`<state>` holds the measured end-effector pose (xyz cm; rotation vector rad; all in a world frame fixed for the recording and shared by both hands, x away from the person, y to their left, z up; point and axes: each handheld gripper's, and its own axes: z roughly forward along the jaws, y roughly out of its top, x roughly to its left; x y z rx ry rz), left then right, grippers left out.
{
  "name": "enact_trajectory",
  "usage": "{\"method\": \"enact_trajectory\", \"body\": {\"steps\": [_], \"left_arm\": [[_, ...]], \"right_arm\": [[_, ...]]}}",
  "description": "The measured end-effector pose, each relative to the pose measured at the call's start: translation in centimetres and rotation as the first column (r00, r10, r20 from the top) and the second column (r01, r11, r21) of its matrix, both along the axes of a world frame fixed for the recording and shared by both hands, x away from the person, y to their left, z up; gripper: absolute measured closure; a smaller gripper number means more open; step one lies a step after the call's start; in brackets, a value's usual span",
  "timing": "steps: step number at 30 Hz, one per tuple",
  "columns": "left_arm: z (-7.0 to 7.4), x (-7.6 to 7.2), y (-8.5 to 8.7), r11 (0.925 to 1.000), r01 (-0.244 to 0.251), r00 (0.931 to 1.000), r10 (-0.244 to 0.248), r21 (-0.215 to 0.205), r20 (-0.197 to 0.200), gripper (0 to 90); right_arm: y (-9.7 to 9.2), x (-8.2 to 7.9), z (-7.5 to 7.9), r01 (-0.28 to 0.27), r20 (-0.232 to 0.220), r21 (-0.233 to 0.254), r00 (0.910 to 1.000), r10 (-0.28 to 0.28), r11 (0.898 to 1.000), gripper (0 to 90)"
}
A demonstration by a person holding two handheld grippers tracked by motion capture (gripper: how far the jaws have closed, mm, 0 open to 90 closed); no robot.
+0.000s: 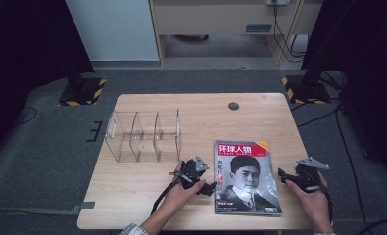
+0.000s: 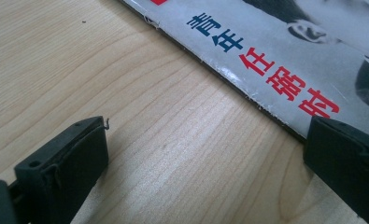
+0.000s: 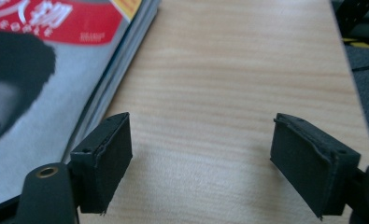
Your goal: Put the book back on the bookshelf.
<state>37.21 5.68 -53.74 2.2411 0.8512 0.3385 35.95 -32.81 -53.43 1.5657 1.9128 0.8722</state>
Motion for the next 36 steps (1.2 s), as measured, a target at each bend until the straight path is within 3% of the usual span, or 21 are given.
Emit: {"method": "enact_trajectory", "body": {"steps": [9,16,19,24,36], "left_arm": [[0.1,-0.1,0.1,1.0,-0.006,1.0,0.006,-0.008,0.003,3.0],[1.0,-0.4,0.3,0.9961,-0.017,0.9995,0.019,-0.087,0.026,6.4],[1.4,-0.9,-0.2,0.9935,0.008,0.9992,-0.003,-0.114,0.041,7.1],[1.5,-1.7,-1.2,0.9913,0.052,0.998,-0.048,-0.121,0.041,8.0],[1.5,-2.6,-2.4,0.9894,0.098,0.9947,-0.094,-0.107,0.04,11.7]], "right_arm": [[0.1,-0.4,1.5,-0.005,0.071,0.039,0.9974,0.002,0.999,29.7],[0.9,-0.5,1.8,-0.052,0.083,0.046,0.9954,0.048,0.998,34.2],[1.4,-0.5,1.8,-0.081,0.075,0.051,0.9942,0.077,0.995,35.0],[2.3,-0.5,1.7,-0.121,0.058,0.061,0.9914,0.118,0.991,31.7],[3.8,-0.3,0.8,-0.192,0.013,0.094,0.9813,0.192,0.977,22.1]]}}
